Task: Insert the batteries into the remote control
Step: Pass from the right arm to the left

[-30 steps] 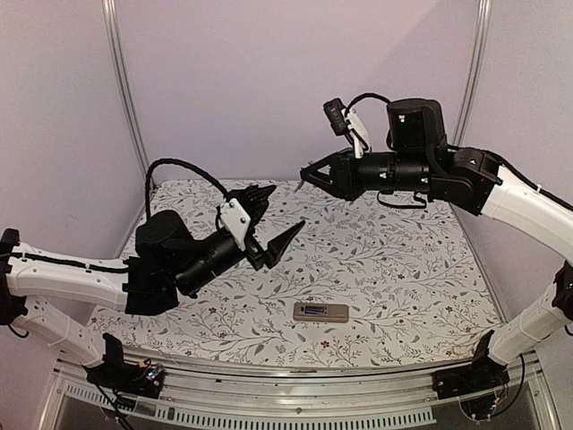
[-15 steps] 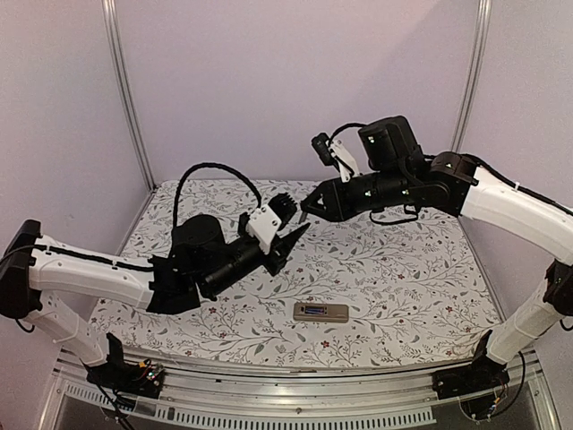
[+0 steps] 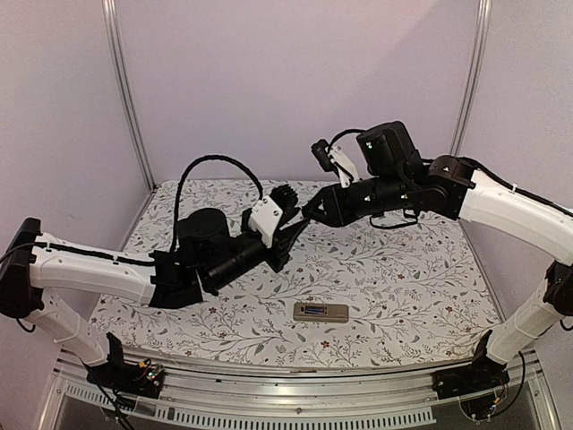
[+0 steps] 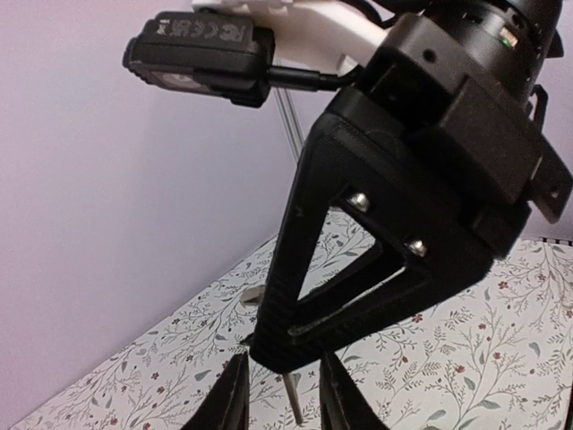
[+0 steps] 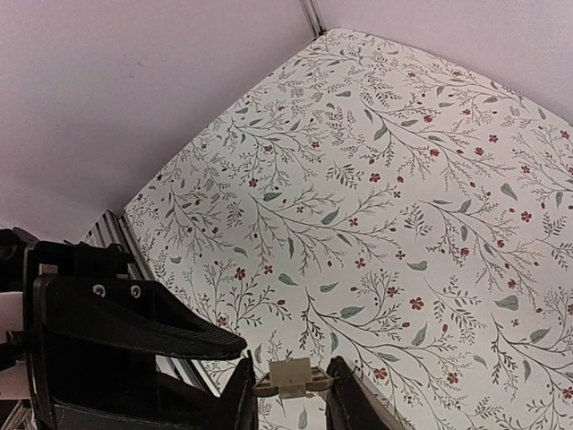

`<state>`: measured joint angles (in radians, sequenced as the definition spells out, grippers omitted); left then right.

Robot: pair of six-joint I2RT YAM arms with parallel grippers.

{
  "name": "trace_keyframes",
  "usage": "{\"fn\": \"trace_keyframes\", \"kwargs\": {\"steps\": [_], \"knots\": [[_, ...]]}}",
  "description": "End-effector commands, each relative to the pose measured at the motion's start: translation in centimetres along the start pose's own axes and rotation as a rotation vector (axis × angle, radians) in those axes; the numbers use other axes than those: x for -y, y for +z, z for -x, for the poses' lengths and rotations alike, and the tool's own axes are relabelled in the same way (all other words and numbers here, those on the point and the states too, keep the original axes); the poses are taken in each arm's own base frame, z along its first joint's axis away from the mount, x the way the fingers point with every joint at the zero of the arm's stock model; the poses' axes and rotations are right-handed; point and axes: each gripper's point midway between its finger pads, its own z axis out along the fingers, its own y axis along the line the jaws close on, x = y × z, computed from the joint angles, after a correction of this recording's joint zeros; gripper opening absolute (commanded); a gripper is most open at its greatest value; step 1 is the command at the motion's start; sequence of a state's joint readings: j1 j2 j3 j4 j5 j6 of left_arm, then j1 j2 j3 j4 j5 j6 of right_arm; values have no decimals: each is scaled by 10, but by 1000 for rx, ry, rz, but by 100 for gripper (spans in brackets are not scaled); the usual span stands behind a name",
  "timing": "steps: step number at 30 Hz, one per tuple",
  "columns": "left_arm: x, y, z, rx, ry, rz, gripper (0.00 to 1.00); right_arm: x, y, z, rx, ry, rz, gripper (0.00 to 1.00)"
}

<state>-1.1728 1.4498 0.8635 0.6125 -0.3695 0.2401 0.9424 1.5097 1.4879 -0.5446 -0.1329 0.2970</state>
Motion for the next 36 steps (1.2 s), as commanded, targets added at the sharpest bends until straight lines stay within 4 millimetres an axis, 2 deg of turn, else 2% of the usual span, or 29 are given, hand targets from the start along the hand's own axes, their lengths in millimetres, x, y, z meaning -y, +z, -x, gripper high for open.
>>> {"fn": "trace_keyframes", "kwargs": {"steps": [1, 9, 20, 28, 31, 33, 36], "knots": [[-3, 5, -11, -49, -44, -10, 27, -6, -14, 8, 43, -4, 14, 0], [-2, 6, -21, -76, -67, -19, 26, -10, -16, 11, 55, -13, 31, 0], [-3, 9, -21, -72, -65, -14, 15, -13, -14, 11, 54, -18, 49, 0], [-4, 10, -18, -62, -85, -10, 1, -14, -13, 11, 56, -19, 55, 0], [-5, 10, -14, -47, -119, -5, 0, -15, -12, 12, 59, -20, 62, 0], [-3, 9, -11, -30, -149, -11, 0, -16, -11, 13, 64, -20, 68, 3], [-4, 6, -4, 13, -210, -13, 0, -17, -11, 18, 97, -21, 78, 20]]}}
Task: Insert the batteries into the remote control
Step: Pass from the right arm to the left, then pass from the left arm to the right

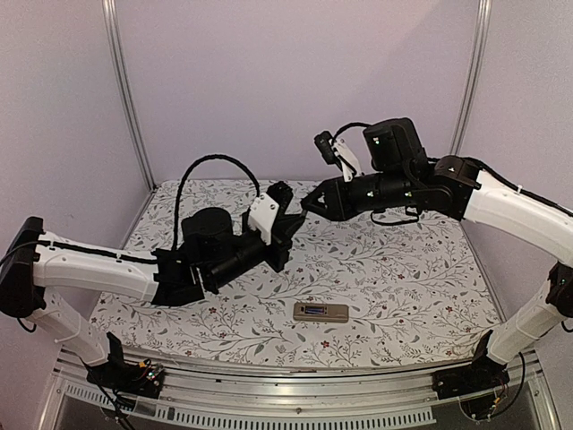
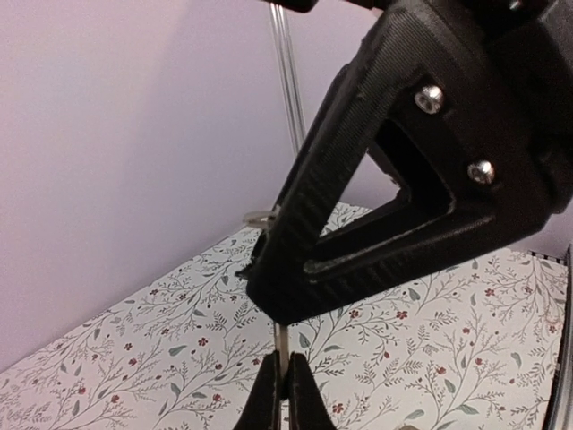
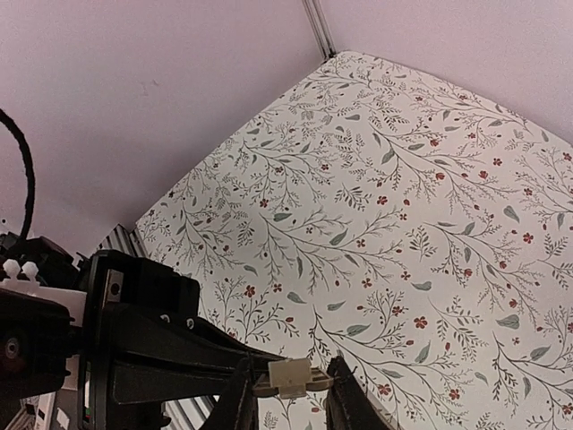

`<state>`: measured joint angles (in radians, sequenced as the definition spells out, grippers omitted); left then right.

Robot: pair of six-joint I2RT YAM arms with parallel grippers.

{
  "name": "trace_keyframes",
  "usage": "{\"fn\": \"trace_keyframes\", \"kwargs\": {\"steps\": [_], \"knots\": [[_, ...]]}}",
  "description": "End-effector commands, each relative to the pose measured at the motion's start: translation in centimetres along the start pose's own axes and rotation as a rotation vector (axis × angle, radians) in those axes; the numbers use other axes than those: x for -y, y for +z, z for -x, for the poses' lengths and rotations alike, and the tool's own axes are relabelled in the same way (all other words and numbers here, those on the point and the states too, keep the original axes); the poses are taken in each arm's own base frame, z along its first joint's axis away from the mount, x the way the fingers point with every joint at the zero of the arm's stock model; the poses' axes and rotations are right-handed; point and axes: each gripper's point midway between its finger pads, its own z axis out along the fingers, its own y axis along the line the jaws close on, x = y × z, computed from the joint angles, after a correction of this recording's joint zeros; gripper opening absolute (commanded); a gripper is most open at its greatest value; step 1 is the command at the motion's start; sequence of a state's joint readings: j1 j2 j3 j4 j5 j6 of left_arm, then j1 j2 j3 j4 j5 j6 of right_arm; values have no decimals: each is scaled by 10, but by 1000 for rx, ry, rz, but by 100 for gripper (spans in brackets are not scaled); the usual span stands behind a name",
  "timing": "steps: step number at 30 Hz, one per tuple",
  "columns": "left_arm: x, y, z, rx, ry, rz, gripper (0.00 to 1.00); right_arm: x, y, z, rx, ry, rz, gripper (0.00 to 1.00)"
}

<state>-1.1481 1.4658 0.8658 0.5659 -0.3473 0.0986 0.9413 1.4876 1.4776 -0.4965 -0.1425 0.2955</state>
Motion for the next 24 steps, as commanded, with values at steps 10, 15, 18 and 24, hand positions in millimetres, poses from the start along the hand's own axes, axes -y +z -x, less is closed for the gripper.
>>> {"fn": "trace_keyframes", "kwargs": {"steps": [10, 15, 18, 24], "knots": [[-17, -10, 37, 225, -306, 55, 0, -27, -10, 29, 293, -18, 170, 40], [-15, -9, 34, 223, -321, 52, 0, -26, -11, 37, 348, -37, 163, 40], [-15, -8, 33, 223, -319, 53, 0, -26, -7, 37, 347, -38, 164, 36], [-15, -8, 32, 219, -309, 57, 0, -26, 0, 36, 342, -39, 171, 26]]}}
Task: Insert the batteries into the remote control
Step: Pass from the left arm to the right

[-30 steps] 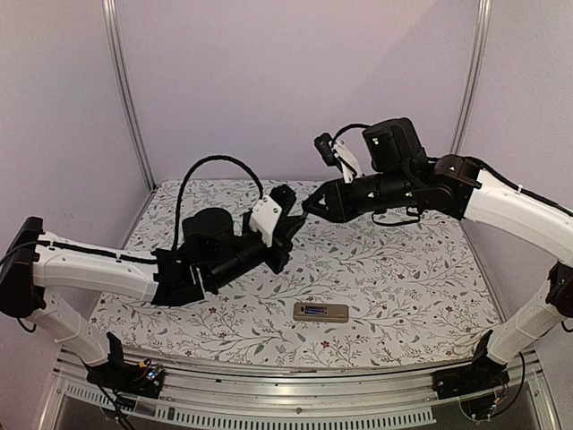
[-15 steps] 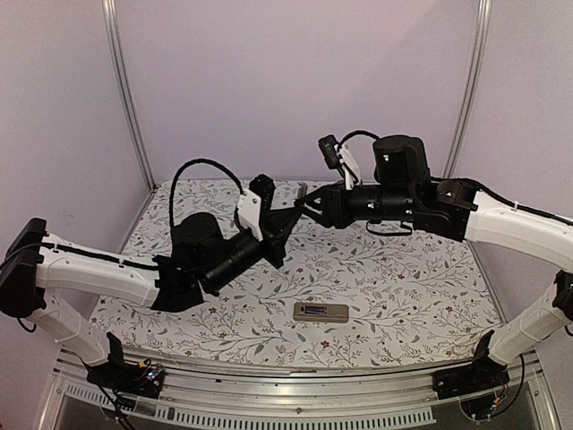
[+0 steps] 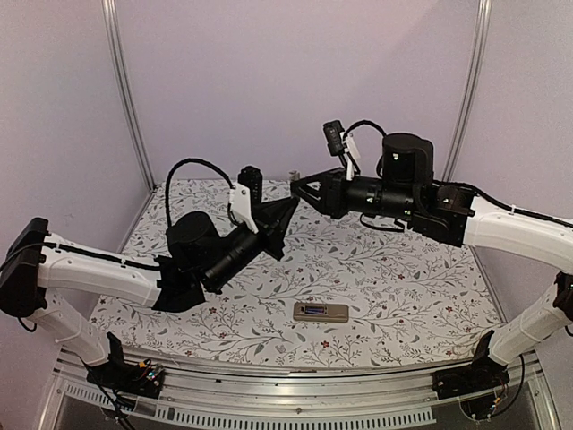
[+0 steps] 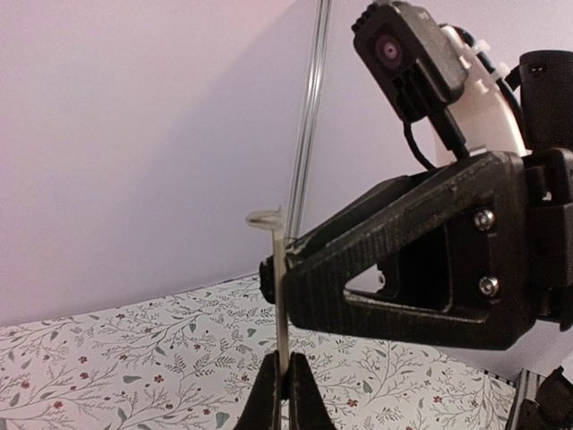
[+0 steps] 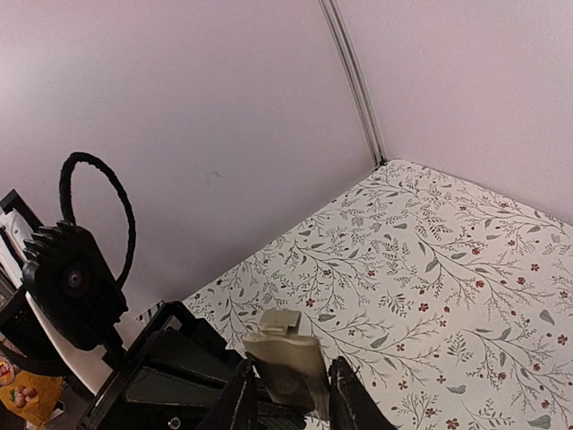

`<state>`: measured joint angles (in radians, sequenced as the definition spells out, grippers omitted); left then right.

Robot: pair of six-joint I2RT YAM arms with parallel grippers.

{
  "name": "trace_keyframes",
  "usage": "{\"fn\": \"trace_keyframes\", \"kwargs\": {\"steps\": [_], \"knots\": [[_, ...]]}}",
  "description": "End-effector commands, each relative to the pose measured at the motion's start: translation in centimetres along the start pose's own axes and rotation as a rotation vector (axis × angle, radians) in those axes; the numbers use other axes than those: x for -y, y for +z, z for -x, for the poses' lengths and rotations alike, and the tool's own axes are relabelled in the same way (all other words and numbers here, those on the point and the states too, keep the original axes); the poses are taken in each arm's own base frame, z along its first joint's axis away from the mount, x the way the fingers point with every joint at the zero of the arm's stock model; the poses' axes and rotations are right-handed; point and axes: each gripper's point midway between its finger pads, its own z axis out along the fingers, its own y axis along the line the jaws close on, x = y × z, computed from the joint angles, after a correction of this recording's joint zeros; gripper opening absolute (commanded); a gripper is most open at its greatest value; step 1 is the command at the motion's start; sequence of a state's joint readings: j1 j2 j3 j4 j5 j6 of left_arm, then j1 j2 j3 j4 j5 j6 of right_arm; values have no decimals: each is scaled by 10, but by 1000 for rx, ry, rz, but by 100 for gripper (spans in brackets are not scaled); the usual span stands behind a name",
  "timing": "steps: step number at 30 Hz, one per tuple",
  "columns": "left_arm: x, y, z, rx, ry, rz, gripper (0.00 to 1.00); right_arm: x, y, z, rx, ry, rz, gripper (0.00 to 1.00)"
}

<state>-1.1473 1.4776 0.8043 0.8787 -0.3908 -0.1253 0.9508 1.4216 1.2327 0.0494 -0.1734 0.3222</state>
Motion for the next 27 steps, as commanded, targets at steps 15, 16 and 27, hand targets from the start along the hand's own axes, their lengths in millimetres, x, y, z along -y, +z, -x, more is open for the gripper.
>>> {"fn": "trace_keyframes", "kwargs": {"steps": [15, 16, 27], "knots": [[0, 1, -7, -9, 24, 9, 0, 3, 15, -3, -7, -8, -10, 26], [1, 1, -8, -12, 26, 9, 0, 3, 15, -2, -3, -8, -12, 24], [-1, -7, -16, -51, 69, 8, 61, 19, 4, -10, -88, -31, -75, 9]]}}
